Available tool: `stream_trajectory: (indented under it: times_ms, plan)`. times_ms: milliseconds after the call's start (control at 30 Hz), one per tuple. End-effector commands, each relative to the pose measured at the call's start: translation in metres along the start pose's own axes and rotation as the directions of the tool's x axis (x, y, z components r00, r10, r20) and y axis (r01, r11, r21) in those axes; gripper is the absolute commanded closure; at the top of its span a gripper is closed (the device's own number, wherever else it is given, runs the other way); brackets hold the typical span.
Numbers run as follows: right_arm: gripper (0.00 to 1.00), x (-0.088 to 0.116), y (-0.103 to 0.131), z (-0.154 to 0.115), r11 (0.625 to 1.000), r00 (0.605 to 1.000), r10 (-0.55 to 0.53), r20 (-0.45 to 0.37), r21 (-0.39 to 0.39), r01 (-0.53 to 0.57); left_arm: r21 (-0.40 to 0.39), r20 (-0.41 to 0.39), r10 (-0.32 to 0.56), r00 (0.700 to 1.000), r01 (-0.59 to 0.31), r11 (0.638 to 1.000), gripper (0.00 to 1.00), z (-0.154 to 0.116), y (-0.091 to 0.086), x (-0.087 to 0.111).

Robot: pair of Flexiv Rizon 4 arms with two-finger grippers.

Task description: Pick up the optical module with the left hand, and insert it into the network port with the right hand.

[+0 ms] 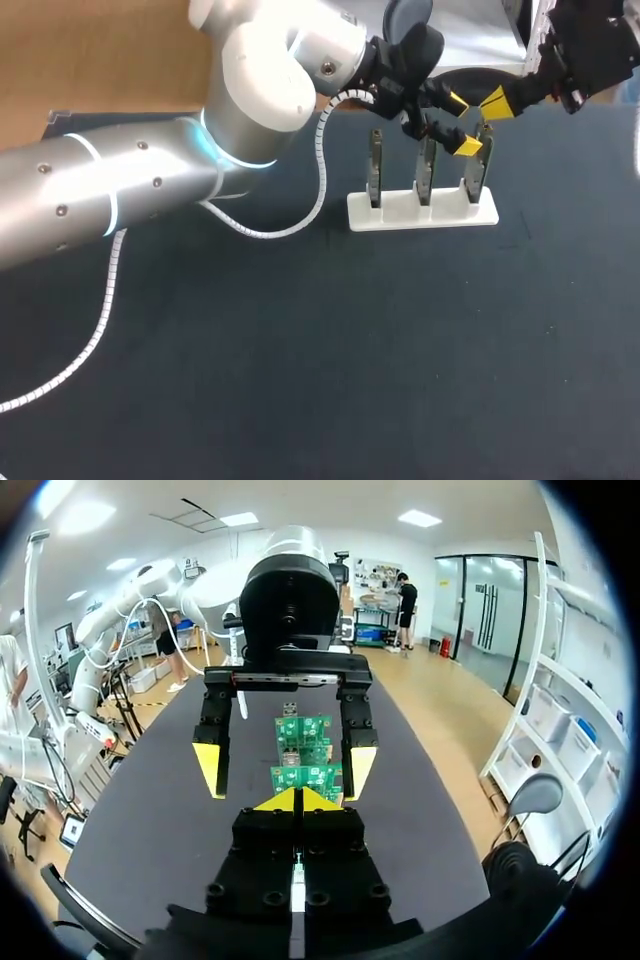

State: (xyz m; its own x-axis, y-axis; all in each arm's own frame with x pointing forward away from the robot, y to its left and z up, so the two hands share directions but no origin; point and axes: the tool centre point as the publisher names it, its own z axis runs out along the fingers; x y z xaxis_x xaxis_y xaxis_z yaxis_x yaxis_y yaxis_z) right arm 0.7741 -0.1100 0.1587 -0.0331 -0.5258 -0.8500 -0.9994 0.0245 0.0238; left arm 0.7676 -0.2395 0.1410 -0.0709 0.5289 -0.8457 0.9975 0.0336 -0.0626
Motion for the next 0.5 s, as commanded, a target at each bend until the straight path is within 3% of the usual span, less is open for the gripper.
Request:
stream_trajectory:
  times_ms: [33,367,400,433,500]
  plan:
    - [1.00,-0.005,0.008,-0.007,0.999,1.000,-0.016,0.015,0.028,0.015,-0.024,0.028,0.007,1.000,-0.006,1.000,0.00,-0.004,-0.008,-0.003]
    - [1.00,-0.023,0.007,-0.023,0.995,0.998,-0.065,0.026,0.078,0.062,-0.086,0.089,0.068,0.994,-0.060,0.995,0.00,-0.019,-0.003,-0.032]
    - [0.62,-0.023,0.007,-0.024,0.993,0.998,-0.062,0.000,0.097,0.062,-0.087,0.090,0.072,0.993,-0.065,0.994,0.00,-0.020,-0.002,-0.035]
    - [0.00,-0.023,0.006,-0.025,0.994,0.999,-0.051,-0.006,0.099,0.051,-0.091,0.090,0.078,0.993,-0.070,0.993,0.00,-0.020,-0.002,-0.037]
    - [0.00,-0.023,0.006,-0.025,0.994,0.999,-0.051,-0.006,0.099,0.051,-0.095,0.091,0.083,0.992,-0.075,0.993,0.00,-0.021,-0.001,-0.038]
